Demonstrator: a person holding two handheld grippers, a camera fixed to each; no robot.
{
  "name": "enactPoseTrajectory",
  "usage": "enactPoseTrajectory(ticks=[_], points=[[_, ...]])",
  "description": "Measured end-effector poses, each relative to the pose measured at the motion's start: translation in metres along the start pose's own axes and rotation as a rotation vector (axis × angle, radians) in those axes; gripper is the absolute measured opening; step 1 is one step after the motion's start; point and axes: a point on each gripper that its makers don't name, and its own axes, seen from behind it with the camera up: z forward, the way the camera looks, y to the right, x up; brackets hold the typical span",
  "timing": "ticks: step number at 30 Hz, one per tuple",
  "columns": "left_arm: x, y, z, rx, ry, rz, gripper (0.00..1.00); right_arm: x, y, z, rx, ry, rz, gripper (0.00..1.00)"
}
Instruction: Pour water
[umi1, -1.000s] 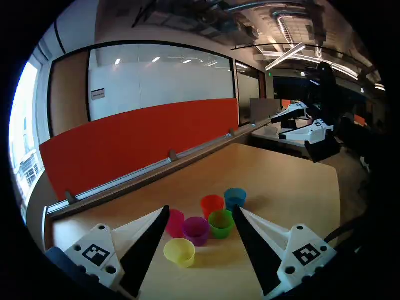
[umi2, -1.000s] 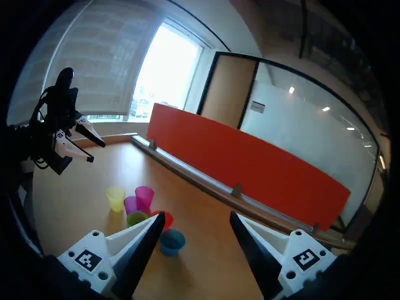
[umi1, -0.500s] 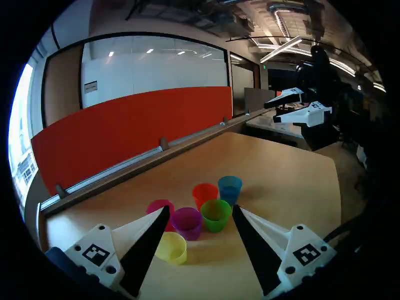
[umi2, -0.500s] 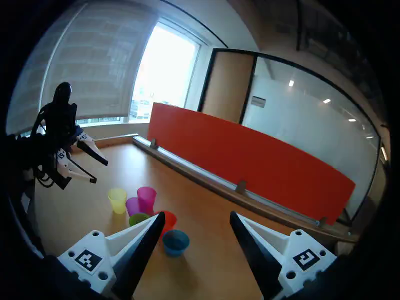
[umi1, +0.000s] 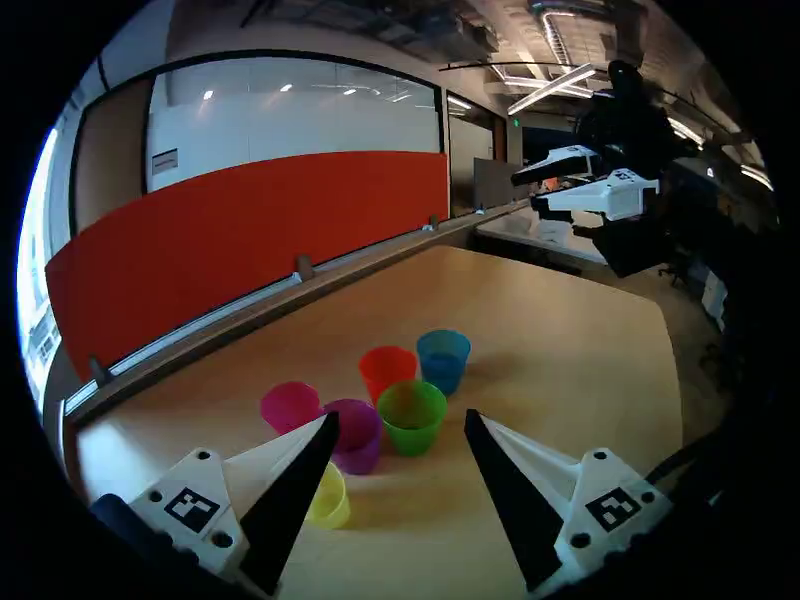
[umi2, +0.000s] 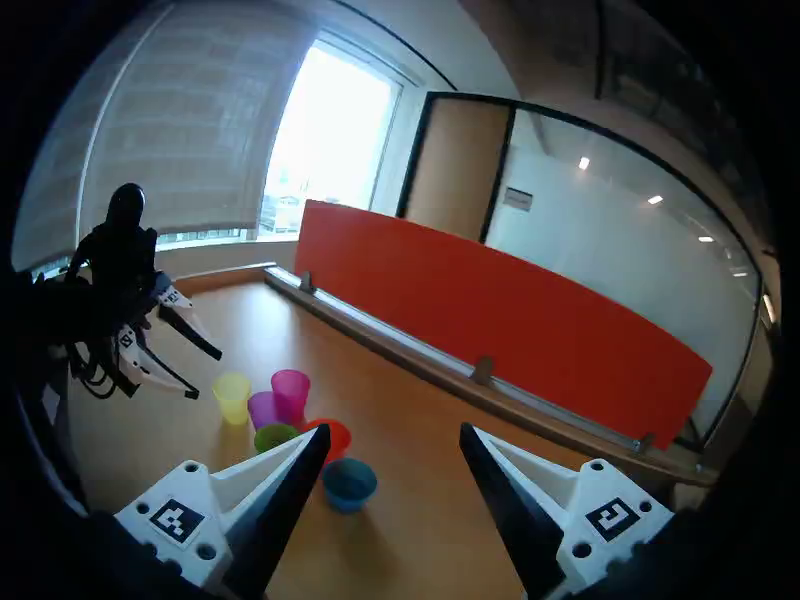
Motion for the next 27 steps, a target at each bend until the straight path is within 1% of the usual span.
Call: enactPoseTrajectory(ticks=[5, 15, 27], points=[[-0.012, 0.006, 0.012, -0.015, -0.023, 0.006, 0.93, 0.0, 0.0, 0.003, 0.002, -0.005, -0.003, 1.0], [-0.03, 0.017, 0.033, -0.049, -0.062, -0.008, 0.93, 0.002, -0.002, 0.011, 0.008, -0.009, -0.008, 1.0], [-0.054, 0.022, 0.057, -0.067, -0.156, -0.005, 0.93, -0.006, 0.003, 0.015, 0.005, -0.019, -0.01, 1.0]])
